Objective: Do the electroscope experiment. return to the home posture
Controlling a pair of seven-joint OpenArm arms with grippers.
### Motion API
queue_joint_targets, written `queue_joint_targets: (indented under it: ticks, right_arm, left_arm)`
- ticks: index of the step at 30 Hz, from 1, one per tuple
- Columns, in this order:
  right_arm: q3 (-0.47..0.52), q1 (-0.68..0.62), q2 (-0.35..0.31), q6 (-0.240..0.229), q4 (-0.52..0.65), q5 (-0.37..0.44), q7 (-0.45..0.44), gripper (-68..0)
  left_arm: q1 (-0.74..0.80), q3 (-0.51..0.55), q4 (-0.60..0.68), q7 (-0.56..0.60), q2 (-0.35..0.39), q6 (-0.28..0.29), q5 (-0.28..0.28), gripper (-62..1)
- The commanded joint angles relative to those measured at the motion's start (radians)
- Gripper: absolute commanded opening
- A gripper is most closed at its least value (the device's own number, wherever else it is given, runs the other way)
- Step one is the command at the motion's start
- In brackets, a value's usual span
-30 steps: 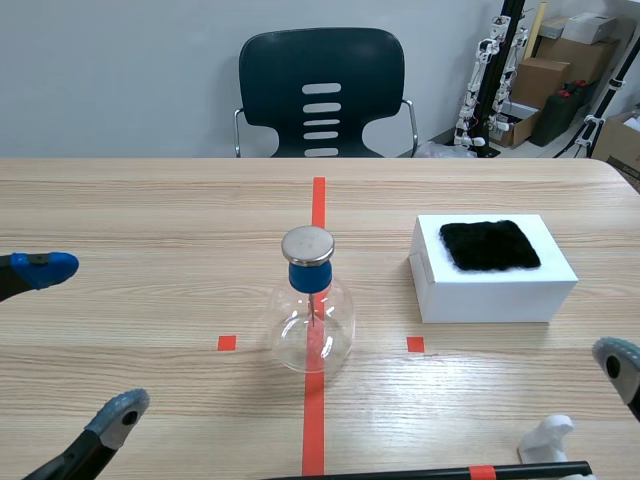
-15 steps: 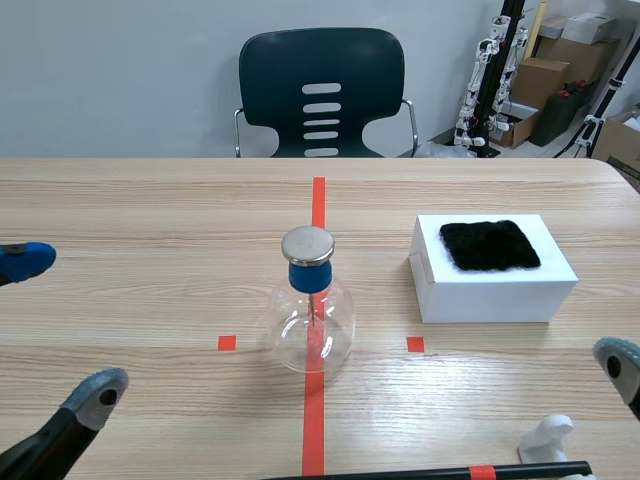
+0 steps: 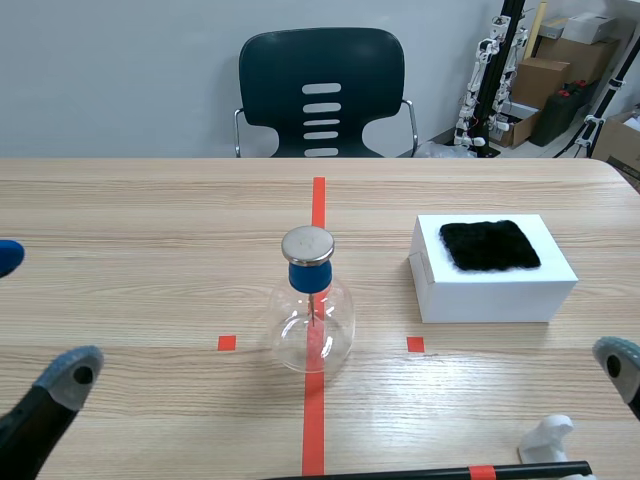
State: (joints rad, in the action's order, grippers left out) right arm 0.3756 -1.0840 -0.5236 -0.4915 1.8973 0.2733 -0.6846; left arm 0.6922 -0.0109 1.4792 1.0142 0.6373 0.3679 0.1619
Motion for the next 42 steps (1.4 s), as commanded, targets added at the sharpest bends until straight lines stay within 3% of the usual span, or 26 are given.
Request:
queue_joint_targets:
  ticks: [1,3,42]
  right_arm:
    - [0.005,0.002,-0.002,0.000,0.015,0.014,-0.021,0.4]
    - [0.005,0.001,-0.002,0.000,0.015,0.014,-0.021,0.4]
    - [0.005,0.001,-0.002,0.000,0.015,0.019,-0.022,0.4]
  left_arm:
    - [0.018,0.015,0.012,0.013,0.000,0.001,0.018,1.4]
    - [0.023,0.018,0.012,0.015,0.000,0.001,0.037,1.4]
    - [0.044,0.019,0.011,-0.020,-0.008,0.002,0.033,1.4]
